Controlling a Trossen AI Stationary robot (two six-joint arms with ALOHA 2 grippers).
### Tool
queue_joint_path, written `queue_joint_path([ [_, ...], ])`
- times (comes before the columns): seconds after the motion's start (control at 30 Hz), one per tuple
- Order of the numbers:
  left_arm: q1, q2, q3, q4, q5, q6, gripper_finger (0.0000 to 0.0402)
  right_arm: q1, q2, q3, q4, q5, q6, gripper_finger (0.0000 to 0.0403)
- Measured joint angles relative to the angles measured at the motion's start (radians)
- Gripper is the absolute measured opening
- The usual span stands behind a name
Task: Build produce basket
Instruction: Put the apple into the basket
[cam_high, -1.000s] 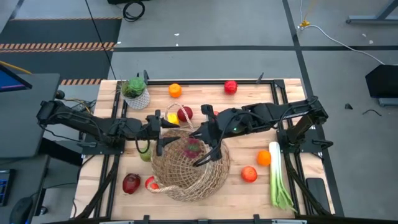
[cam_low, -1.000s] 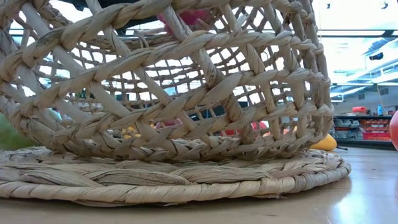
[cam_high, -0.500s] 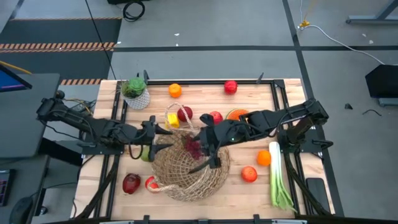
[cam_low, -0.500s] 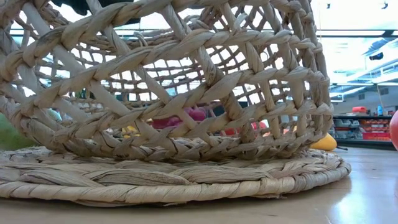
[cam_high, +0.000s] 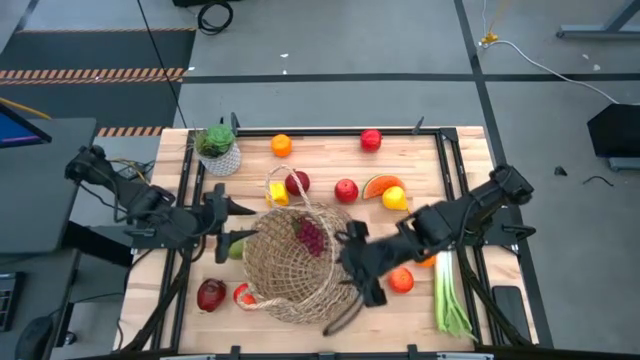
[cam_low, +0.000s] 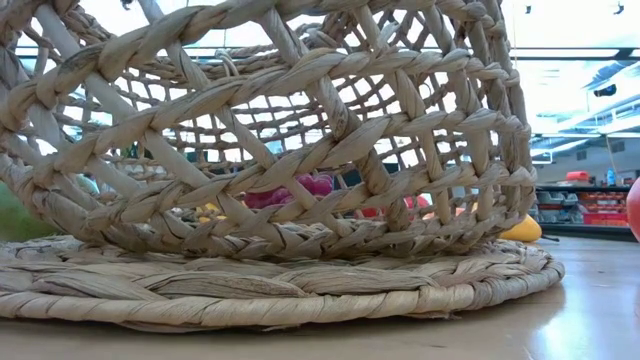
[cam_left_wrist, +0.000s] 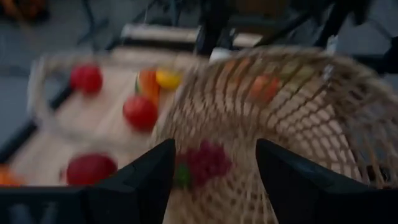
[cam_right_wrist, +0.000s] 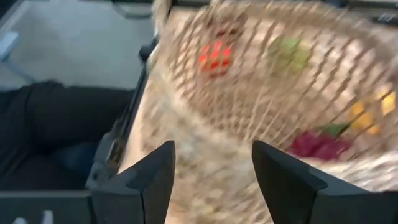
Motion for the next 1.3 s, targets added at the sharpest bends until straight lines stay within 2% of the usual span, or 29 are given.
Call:
queue_joint_path([
  [0.1,-0.02,0.019,0.037,-0.165,0.002,-0.18,0.0231,0.047,0.001,-0.04,-0.006,0.0,0.039,0.0215],
  [0.23,-0.048,0.051,0.046,-0.358,0.097,-0.412,0.0231,0.1,0.0,-0.116,0.024,0.006,0.079,0.0213],
  [0.33,-0.067,0.078,0.046,-0.431,0.187,-0.54,0.0231,0.125,0.002,-0.167,0.028,0.04,0.109,0.0213],
  [0.43,-0.084,0.115,0.045,-0.444,0.248,-0.592,0.0231,0.138,0.0,-0.22,0.047,0.051,0.162,0.0213],
  [0.57,-0.116,0.174,0.045,-0.443,0.284,-0.601,0.0231,0.163,0.0,-0.285,0.058,0.051,0.265,0.0213],
  [0.73,-0.166,0.254,0.045,-0.442,0.406,-0.601,0.0231,0.201,0.0,-0.372,0.075,0.051,0.343,0.021],
  [0.87,-0.231,0.322,0.045,-0.426,0.46,-0.602,0.0231,0.233,0.0,-0.43,0.099,0.051,0.409,0.0211],
  [1.1,-0.358,0.448,0.044,-0.29,0.46,-0.554,0.0231,0.278,0.001,-0.5,0.202,0.065,0.439,0.021],
  [1.23,-0.402,0.537,0.044,-0.223,0.366,-0.437,0.0231,0.286,0.001,-0.512,0.24,0.082,0.438,0.0209],
  [1.3,-0.412,0.582,0.044,-0.212,0.353,-0.388,0.0231,0.29,0.001,-0.512,0.254,0.091,0.438,0.0208],
])
